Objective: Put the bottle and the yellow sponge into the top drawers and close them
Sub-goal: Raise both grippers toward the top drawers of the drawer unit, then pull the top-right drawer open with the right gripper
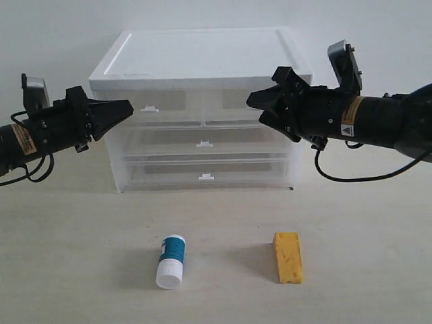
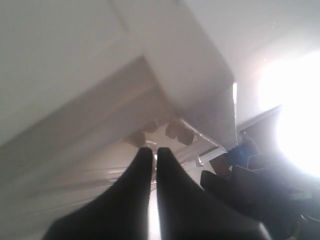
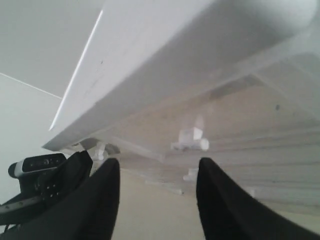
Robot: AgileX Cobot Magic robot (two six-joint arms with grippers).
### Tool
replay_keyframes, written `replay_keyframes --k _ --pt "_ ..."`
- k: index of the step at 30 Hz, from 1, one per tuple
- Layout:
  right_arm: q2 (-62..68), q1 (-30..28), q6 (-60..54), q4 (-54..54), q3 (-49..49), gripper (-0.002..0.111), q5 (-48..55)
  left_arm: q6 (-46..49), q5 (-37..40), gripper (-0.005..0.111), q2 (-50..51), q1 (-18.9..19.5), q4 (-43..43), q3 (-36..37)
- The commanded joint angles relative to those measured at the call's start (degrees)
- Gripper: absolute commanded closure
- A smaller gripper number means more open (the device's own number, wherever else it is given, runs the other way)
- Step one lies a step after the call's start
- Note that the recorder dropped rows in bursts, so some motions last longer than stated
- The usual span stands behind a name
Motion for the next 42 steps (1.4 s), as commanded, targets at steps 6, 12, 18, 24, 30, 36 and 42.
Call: replay_keyframes --k 6,12,18,24,30,36,42 --pt "4.3 0.1 1.1 2.3 -5.3 0.065 0.9 -0.8 0.7 0.103 0.2 -0.2 -0.8 -0.3" --pt "5.4 0.1 -0.6 5.4 -5.9 0.065 2.0 -0.8 0.7 0.103 0.2 -0.2 -0.8 -0.3" --pt "5.4 0.1 -2.2 5.0 -5.9 0.085 3.1 -0.8 0.7 0.103 0.2 -0.2 -0.8 -0.3" --pt "5.4 0.0 -2.5 4.0 -5.7 0.108 0.6 -0.5 0.7 0.103 0.2 -0.2 -0.8 -0.3" --pt "5.4 0.0 -5.1 4.1 -2.0 0.108 -1.1 0.4 2.2 0.103 0.2 -0.2 -1.3 -0.3" --pt "5.4 -0.7 -10.3 8.3 7.0 0.108 -13.4 0.5 3.3 0.103 0.4 -0.2 -1.2 -0.3" --pt "5.4 -0.7 -14.1 8.2 14.0 0.108 -21.0 0.5 3.1 0.103 0.4 -0.2 -1.1 -0.3"
